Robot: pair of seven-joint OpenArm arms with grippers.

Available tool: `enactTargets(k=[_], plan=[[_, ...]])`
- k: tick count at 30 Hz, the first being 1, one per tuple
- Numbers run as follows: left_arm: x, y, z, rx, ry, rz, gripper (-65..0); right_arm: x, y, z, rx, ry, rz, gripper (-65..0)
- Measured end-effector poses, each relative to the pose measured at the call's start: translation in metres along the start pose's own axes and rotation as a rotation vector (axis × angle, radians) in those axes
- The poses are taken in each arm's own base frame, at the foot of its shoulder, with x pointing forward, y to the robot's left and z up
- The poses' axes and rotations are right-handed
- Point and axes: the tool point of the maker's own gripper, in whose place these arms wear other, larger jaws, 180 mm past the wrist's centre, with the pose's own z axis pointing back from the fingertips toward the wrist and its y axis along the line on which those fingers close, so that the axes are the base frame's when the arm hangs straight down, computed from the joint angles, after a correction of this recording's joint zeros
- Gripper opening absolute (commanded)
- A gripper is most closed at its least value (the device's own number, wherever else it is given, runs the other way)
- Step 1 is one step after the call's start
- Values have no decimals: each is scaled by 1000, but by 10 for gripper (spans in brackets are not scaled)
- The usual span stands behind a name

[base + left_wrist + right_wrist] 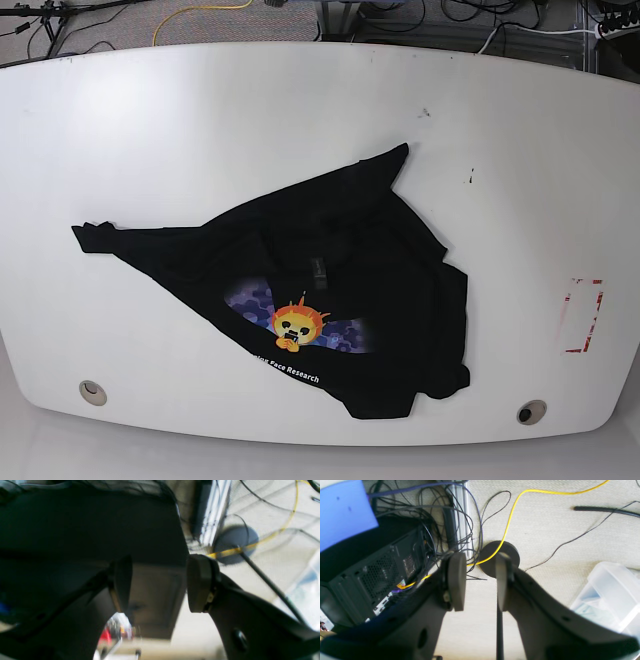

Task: Fold the T-shirt properly

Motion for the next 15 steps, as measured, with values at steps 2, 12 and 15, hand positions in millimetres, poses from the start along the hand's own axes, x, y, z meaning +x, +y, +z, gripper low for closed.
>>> enactTargets(k=[2, 12, 15], plan=[[13, -1, 0, -4, -45, -7, -339, 8, 1, 0, 0, -28, 7, -453], [85, -8, -17, -11, -161, 5, -339, 82, 6, -17, 21, -152, -5, -455], [87, -7, -17, -11, -163, 4, -339, 89, 5, -17, 18, -171, -3, -455]])
